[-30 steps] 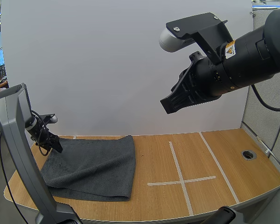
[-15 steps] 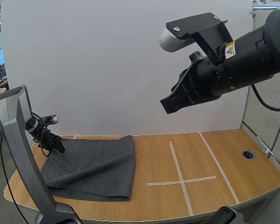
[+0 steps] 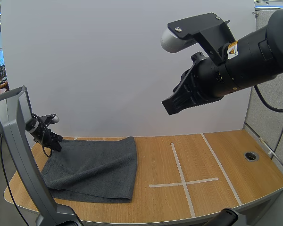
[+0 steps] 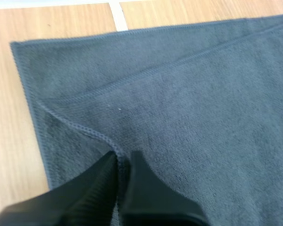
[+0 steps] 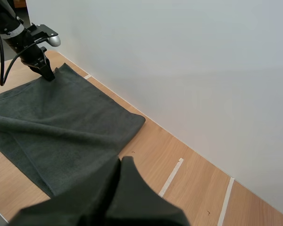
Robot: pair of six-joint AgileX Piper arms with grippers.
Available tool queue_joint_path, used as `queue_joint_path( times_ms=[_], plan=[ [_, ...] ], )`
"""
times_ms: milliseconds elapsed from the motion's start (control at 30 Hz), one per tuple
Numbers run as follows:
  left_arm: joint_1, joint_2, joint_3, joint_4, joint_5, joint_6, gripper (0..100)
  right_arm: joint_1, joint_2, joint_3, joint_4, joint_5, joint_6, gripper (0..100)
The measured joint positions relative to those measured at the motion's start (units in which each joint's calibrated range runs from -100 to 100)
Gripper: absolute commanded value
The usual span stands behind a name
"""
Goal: Fold the towel
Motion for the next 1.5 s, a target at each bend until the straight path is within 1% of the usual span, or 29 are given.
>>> queue_joint_path(
  times_ms=[200, 300, 567, 700, 767, 867, 900, 933, 1033, 1067, 1133, 1200, 1233, 1267, 1500],
  plan=[
    [0.00, 0.0, 0.0, -1.3, -5.5, 1.2, 8, 0.0, 0.0, 0.0, 0.0, 0.0, 0.0, 0],
    [0.00, 0.1, -0.4, -1.9, -6.1, 1.7, 8, 0.0, 0.0, 0.0, 0.0, 0.0, 0.0, 0],
    [0.00, 0.1, -5.3, -3.2, -6.0, 2.3, 8, 0.0, 0.0, 0.0, 0.0, 0.0, 0.0, 0],
    [0.00, 0.2, -5.9, -5.6, -5.2, 3.0, 8, 0.0, 0.0, 0.0, 0.0, 0.0, 0.0, 0],
    [0.00, 0.7, -5.9, -5.6, -5.0, 3.1, 9, 0.0, 0.0, 0.0, 0.0, 0.0, 0.0, 0],
    [0.00, 2.1, -5.9, -5.7, -4.8, 3.1, 18, 0.0, 0.0, 0.0, 0.0, 0.0, 0.0, 0],
    [0.00, 2.5, -5.9, -5.7, -4.8, 3.1, 23, 0.0, 0.0, 0.0, 0.0, 0.0, 0.0, 0],
    [0.00, 2.9, -5.9, -5.7, -4.8, 3.1, 30, 0.0, 0.0, 0.0, 0.0, 0.0, 0.0, 0],
    [0.00, 3.5, -5.9, -5.7, -4.7, 3.1, 55, 0.0, 0.0, 0.0, 0.0, 0.0, 0.0, 0],
    [0.00, 3.5, -5.9, -5.7, -4.5, 3.1, 67, 0.0, 0.0, 0.0, 0.0, 0.0, 0.0, 0],
    [0.00, 3.5, -5.9, -5.7, -4.5, 3.1, 81, 0.0, 0.0, 0.0, 0.0, 0.0, 0.0, 0],
    [0.00, 3.5, -5.9, -5.7, -3.9, 3.1, 91, 0.0, 0.0, 0.0, 0.0, 0.0, 0.0, 0],
    [0.07, 3.5, -6.1, -5.7, -2.2, 3.1, 93, 0.0, 0.0, 0.0, 0.0, 0.0, 0.0, 0],
    [0.07, 3.5, -6.3, -5.7, -0.8, 3.1, 93, 0.0, 0.0, 0.0, 0.0, 0.0, 0.0, 0],
    [0.07, 3.5, -9.6, -5.6, 3.7, 2.7, 93, 0.0, 0.0, 0.0, 0.0, 0.0, 0.0, 0]
  ],
)
